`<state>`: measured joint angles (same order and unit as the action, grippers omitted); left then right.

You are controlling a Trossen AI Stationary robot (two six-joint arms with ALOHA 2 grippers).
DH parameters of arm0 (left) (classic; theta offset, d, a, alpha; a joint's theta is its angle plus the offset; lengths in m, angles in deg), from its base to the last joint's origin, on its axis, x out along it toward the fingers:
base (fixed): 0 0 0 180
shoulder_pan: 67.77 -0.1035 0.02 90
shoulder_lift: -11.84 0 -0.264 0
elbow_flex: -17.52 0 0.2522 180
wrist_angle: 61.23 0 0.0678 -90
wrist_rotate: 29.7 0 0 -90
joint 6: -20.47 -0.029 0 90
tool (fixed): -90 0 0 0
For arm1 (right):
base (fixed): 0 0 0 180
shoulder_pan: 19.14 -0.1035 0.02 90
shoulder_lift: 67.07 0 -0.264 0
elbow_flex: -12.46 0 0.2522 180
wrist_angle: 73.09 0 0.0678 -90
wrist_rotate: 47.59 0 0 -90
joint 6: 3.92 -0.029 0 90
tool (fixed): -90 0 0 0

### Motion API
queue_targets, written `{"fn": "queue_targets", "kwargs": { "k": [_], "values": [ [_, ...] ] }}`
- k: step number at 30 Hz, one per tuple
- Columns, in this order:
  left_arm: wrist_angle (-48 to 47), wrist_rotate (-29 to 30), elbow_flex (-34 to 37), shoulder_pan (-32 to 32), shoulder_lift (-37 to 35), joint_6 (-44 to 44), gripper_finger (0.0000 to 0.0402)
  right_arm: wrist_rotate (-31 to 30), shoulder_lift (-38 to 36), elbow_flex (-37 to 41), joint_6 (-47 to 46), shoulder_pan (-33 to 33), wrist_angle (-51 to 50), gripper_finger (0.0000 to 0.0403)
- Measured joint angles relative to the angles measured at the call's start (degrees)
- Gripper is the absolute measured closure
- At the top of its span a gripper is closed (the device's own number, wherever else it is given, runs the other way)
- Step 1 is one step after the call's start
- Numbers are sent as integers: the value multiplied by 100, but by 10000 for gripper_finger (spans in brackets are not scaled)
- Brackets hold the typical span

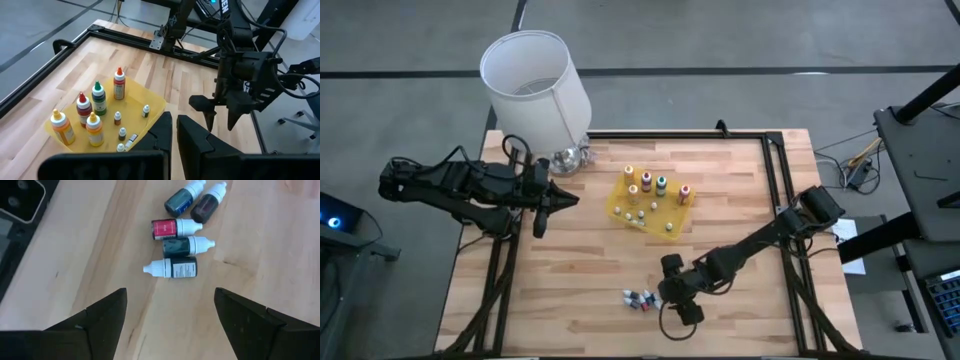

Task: Pick & Place food coloring
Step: Put the small green food coloring bottle into the yellow bin

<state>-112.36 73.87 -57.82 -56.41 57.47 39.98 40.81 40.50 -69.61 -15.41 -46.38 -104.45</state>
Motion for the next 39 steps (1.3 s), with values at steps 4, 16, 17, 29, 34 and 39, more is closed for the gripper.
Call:
{"fn": "queue_targets", "kwargs": {
  "k": [4,16,17,29,34,39],
  "values": [
    [0,7,0,0,0,0,400,-8,30,12,175,4,41,109],
    [0,243,0,-2,0,0,400,-56,37,222,437,2,763,106],
    [0,243,0,-1,0,0,400,-56,37,238,443,2,827,105],
    [0,264,0,-2,0,157,400,-159,32,695,366,35,1567,99],
    [0,267,0,-2,0,201,400,-161,32,873,302,35,1784,101],
    [1,267,0,-2,0,201,400,-159,39,1086,275,39,2107,99]
  ]
}}
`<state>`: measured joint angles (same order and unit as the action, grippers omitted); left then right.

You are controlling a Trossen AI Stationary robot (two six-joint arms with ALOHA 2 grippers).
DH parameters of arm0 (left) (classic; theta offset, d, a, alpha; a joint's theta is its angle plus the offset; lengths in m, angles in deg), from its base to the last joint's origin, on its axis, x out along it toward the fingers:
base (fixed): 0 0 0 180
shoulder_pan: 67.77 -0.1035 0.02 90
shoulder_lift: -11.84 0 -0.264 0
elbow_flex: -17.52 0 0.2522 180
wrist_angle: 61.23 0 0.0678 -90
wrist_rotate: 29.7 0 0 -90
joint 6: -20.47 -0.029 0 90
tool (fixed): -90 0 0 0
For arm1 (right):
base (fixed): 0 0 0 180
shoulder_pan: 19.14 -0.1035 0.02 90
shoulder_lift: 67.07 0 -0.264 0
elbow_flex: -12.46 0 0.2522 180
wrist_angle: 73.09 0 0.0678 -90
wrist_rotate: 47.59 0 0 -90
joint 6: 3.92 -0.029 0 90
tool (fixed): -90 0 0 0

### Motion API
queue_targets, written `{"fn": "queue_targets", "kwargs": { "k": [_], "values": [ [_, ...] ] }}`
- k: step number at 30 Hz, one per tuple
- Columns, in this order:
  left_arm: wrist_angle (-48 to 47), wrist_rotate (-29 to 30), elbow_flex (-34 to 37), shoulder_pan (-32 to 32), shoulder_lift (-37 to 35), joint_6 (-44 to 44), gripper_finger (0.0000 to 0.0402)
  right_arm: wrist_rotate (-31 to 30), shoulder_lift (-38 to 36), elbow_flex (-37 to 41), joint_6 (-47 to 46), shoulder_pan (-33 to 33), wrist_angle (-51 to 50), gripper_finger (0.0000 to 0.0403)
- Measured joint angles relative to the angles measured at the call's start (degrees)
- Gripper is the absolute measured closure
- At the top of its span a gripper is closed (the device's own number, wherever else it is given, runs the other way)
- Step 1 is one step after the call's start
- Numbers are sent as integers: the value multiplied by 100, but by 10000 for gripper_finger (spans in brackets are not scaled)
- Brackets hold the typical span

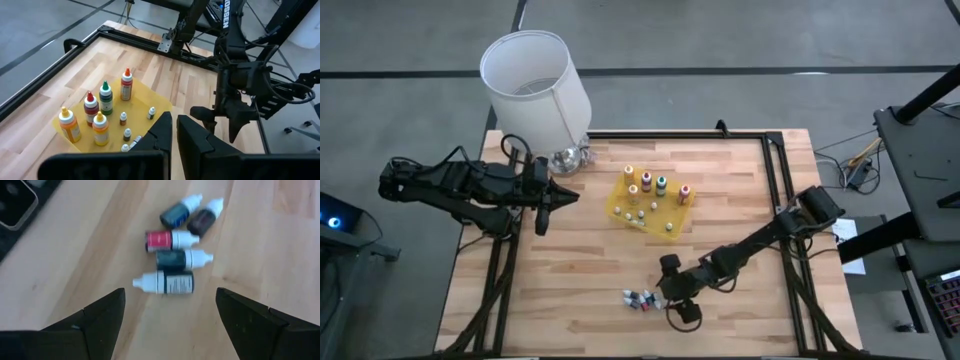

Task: Pick & Place food coloring
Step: Put the small green food coloring bottle into the yellow bin

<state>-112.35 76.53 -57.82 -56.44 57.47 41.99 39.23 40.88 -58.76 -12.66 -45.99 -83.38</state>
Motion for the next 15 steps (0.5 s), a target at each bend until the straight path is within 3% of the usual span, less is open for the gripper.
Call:
{"fn": "queue_targets", "kwargs": {
  "k": [15],
  "values": [
    [6,0,0,1,2,254,400,31,483,65,364,14,161,98]
  ]
}}
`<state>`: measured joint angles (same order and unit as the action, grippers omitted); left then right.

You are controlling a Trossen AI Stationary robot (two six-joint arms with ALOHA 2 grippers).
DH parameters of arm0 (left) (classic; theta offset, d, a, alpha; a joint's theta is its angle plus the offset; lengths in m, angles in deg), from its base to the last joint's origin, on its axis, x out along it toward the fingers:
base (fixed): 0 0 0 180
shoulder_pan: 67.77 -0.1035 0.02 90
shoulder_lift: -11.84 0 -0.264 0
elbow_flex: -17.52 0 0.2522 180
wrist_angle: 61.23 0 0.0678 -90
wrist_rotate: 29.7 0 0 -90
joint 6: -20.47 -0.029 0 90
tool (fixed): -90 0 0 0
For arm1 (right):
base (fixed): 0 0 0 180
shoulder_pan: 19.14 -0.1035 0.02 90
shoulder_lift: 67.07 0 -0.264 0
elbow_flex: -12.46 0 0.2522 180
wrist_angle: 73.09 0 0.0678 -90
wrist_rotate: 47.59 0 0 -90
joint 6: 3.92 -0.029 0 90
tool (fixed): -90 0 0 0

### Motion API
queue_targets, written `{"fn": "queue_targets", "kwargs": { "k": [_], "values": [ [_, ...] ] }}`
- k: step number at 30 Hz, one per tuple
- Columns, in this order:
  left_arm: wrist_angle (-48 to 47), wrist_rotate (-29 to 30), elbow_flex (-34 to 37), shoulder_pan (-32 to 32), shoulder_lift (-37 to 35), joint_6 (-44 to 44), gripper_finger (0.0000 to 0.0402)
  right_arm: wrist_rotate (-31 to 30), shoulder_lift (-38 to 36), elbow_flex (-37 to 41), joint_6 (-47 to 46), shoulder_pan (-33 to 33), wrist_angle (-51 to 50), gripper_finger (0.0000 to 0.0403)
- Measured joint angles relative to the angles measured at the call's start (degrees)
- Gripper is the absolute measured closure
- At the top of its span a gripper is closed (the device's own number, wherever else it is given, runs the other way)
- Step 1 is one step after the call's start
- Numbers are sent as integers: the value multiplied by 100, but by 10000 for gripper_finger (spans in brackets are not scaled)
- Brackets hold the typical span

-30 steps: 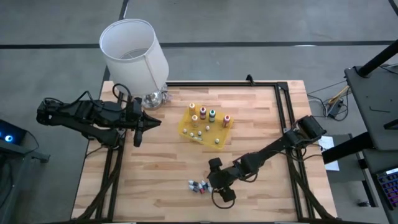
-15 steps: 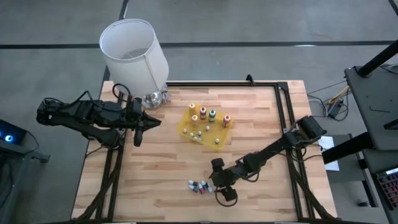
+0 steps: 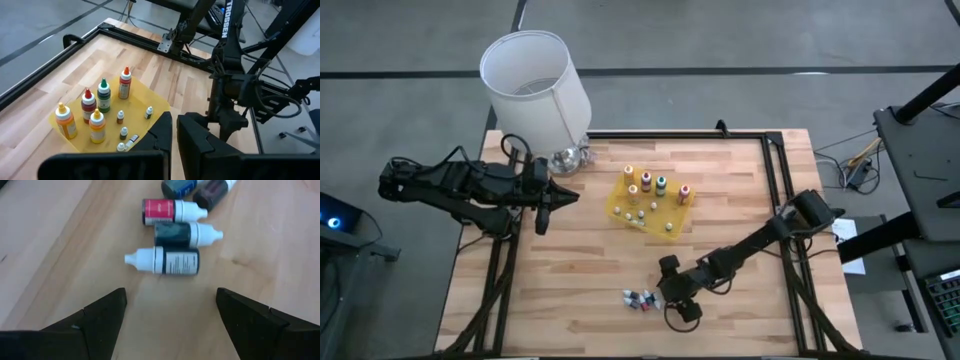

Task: Pick & Place food coloring
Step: Put the small green food coloring bottle into the yellow bin

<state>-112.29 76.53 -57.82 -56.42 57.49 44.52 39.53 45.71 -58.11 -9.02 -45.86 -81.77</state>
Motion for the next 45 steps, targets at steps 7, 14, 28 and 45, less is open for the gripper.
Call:
{"fn": "queue_targets", "kwargs": {
  "k": [7,14,28,45],
  "values": [
    [0,0,0,-1,0,44,400,-9,66,-377,240,0,-79,103],
    [1,0,0,-1,0,44,400,9,250,-560,210,0,-101,109],
    [1,0,0,-1,0,44,400,6,359,-808,-220,0,-456,154],
    [4,-2,0,-1,0,42,400,15,315,-2041,-181,0,-2340,173]
  ]
}}
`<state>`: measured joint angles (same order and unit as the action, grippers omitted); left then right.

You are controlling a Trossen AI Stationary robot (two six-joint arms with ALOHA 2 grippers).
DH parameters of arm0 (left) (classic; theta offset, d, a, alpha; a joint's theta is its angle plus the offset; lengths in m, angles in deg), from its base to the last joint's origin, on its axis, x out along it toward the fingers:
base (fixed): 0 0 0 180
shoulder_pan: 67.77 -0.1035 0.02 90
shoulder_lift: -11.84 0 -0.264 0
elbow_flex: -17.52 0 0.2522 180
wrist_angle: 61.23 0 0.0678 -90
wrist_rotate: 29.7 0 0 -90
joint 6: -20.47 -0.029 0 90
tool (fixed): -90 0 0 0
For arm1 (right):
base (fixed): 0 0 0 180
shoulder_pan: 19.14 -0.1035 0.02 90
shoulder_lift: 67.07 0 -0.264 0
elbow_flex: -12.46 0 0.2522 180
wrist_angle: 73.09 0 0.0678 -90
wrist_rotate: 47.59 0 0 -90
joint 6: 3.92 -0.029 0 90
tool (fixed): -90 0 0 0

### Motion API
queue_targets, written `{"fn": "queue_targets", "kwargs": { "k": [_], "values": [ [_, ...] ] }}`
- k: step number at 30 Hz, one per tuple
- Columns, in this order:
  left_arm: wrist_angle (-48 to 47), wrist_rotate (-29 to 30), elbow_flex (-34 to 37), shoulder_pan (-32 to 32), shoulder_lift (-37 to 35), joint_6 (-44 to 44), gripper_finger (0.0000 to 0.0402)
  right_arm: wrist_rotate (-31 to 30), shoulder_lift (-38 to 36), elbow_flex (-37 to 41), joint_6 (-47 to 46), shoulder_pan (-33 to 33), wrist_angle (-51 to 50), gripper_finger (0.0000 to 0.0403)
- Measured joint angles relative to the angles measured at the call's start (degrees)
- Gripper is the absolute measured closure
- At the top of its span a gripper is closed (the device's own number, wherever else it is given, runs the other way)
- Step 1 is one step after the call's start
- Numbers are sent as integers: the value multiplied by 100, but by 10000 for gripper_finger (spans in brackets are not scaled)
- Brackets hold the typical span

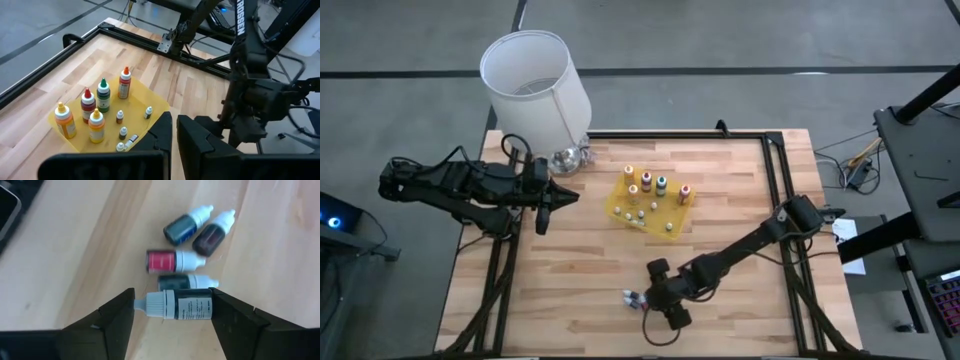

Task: Pick & Place food coloring
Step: Put the small green food coloring bottle into the yellow bin

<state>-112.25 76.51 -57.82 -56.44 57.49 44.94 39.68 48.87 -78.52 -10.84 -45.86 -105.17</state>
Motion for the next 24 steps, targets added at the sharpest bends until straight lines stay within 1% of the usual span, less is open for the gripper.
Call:
{"fn": "queue_targets", "kwargs": {
  "k": [8,14,19,22,24],
  "values": [
    [82,-2,0,2,0,0,400,-30,-7,-1087,120,11,-1044,175],
    [86,-4,-2,2,0,-124,400,-129,-46,-2054,-230,97,-1943,174],
    [318,-65,-2,2,43,-528,400,-329,-181,-2725,-536,193,-2438,175],
    [611,-229,-2,2,109,-924,400,-353,-309,-3042,-671,303,-2570,176],
    [835,-325,-2,2,164,-1204,400,-480,-409,-3270,-797,385,-2717,176]
  ]
}}
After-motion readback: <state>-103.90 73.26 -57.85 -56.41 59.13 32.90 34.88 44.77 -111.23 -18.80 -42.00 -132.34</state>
